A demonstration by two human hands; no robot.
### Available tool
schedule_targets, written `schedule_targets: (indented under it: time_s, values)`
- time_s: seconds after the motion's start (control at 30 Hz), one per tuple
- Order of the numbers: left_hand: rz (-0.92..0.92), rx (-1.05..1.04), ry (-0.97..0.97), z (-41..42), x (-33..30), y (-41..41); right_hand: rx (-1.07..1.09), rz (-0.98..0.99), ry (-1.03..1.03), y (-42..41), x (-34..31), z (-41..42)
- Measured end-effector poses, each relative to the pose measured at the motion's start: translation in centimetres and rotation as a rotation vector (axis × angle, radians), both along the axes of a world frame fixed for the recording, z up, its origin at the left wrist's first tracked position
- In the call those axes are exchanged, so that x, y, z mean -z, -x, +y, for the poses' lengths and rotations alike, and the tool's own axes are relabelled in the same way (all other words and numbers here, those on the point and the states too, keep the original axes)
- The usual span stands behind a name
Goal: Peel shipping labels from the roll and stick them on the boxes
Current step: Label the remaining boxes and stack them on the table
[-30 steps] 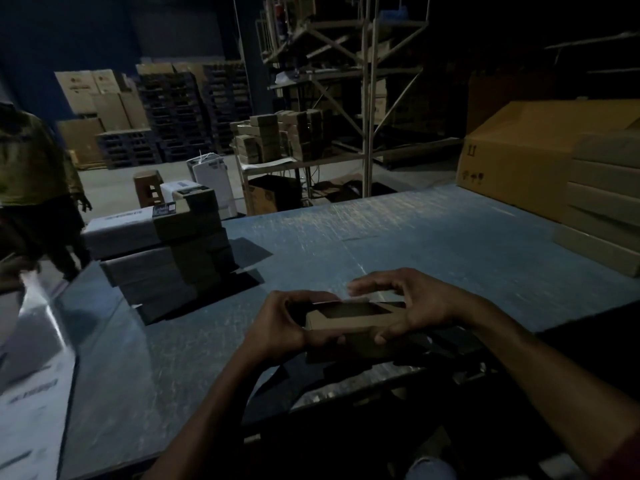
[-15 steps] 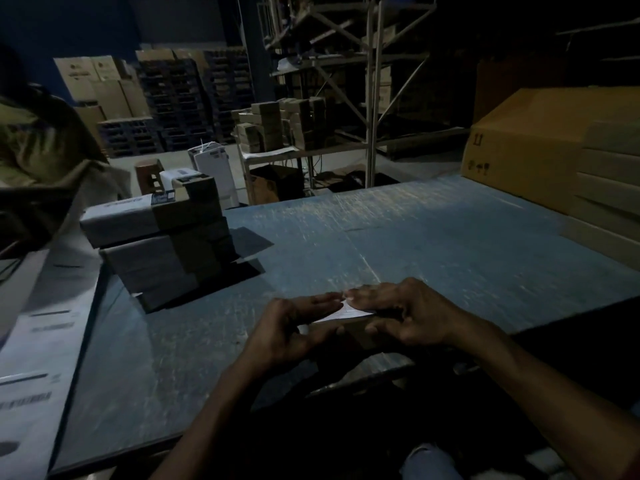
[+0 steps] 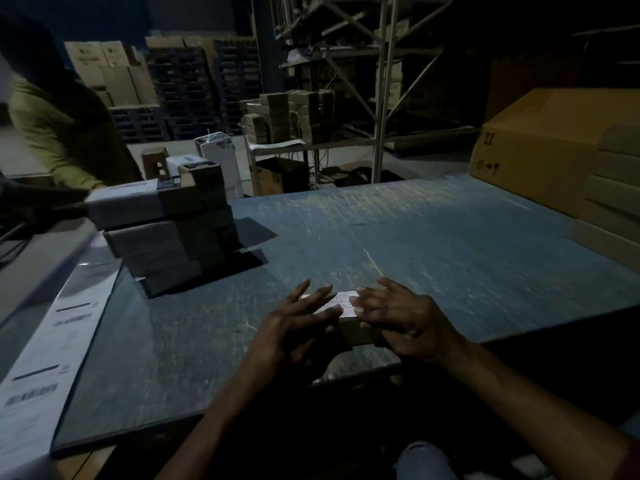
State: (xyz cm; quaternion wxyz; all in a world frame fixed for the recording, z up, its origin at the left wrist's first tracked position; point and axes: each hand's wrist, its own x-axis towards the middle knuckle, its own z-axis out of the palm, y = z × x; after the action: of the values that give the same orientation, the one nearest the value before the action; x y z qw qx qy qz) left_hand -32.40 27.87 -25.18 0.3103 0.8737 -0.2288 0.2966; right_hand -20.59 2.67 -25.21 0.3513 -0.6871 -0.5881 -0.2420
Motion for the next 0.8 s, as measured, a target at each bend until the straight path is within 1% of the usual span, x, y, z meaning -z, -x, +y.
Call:
schedule_targets:
  time_s: [0.07, 0.13, 0.23, 0.3, 0.37, 0.47, 0.53, 0.6, 0.7, 0.73, 0.77, 0.8]
  values:
    - [0.009, 0.008, 0.054, 0.2, 0.1, 0.0, -0.015, 0.116, -0.115, 0.1, -0.1, 0.0]
    - [0.038, -0.037, 0.14, 0.2, 0.1, -0.1, 0.006, 0.172, -0.149, 0.4, -0.7, 0.1]
    - [0.088, -0.139, 0.282, 0.1, -0.1, -0.4, 0.025, 0.077, -0.04, 0.4, -0.7, 0.2]
    - [0.168, -0.104, 0.341, 0.0, -0.3, -0.6, 0.023, 0.034, -0.008, 0.1, -0.1, 0.3]
    - [0.23, -0.09, 0.361, 0.0, -0.1, -0.6, 0.037, 0.084, -0.078, 0.1, 0.2, 0.6]
    - [0.268, -0.109, 0.403, -0.2, 0.1, -0.3, 0.026, 0.162, -0.212, 0.6, 0.0, 0.8]
    - [0.281, -0.115, 0.422, -0.4, 0.1, -0.1, 0.047, 0.168, -0.235, 0.8, -0.3, 0.8]
    - [0.321, -0.114, 0.51, -0.6, -0.1, 0.1, 0.098, 0.171, -0.212, 0.8, -0.9, 0.7]
    - [0.428, -0.077, 0.705, -1.2, -0.1, 0.3, 0.107, 0.181, -0.108, 0.6, -1.7, 0.8]
    - [0.463, -0.051, 0.774, -1.3, -0.1, 0.4, 0.117, 0.227, -0.065, 0.5, -2.0, 0.9]
    - [0.49, -0.03, 0.856, -1.4, -0.2, 0.5, 0.145, 0.317, -0.017, 0.4, -2.4, 1.0]
    - [0.489, -0.014, 0.884, -1.4, -0.4, 0.6, 0.181, 0.439, 0.043, 0.1, -2.8, 1.1]
